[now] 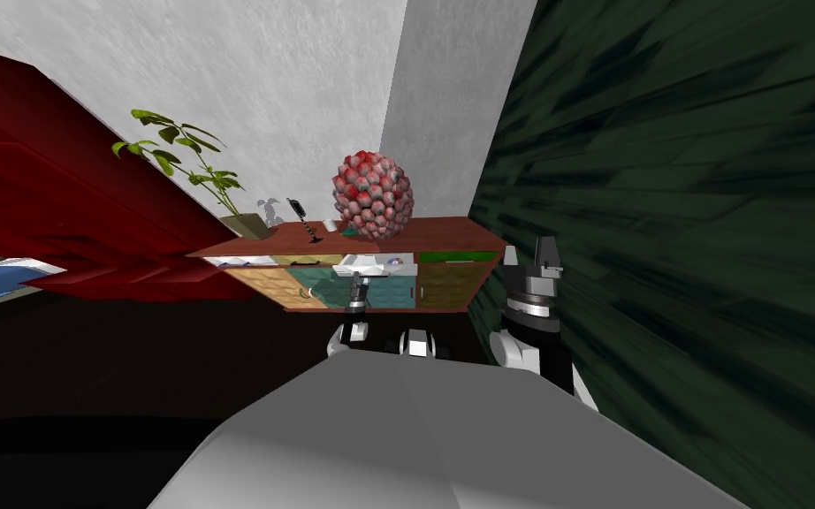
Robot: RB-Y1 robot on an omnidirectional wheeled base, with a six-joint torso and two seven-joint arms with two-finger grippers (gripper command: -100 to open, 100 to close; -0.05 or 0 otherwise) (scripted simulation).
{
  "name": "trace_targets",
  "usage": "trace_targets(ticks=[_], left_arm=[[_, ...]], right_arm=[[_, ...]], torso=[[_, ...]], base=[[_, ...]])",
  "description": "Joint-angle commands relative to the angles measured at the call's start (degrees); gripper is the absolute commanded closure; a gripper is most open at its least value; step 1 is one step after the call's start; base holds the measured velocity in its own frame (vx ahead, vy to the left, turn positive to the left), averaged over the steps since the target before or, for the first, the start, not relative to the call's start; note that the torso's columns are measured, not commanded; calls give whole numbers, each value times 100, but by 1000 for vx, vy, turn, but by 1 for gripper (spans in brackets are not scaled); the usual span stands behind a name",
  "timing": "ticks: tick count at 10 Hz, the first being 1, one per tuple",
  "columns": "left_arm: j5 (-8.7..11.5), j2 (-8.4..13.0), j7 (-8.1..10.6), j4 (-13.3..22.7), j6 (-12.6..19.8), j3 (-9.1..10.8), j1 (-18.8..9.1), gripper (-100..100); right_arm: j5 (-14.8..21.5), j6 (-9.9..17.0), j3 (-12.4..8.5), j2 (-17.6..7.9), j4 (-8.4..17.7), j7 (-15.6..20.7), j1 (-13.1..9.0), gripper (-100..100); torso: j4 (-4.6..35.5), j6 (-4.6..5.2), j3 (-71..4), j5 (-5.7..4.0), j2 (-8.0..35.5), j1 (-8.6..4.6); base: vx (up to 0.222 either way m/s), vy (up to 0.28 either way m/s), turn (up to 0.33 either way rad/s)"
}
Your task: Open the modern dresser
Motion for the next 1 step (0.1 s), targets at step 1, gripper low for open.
trace_targets(ticks=[1], left_arm=[[0, -1, 0, 6, 6, 0, 5, 0]], right_arm=[[0, 0, 0, 0, 0, 0, 0, 0]], torso=[[-5, 0, -2, 3, -4, 3]], base=[[0, 0, 0]])
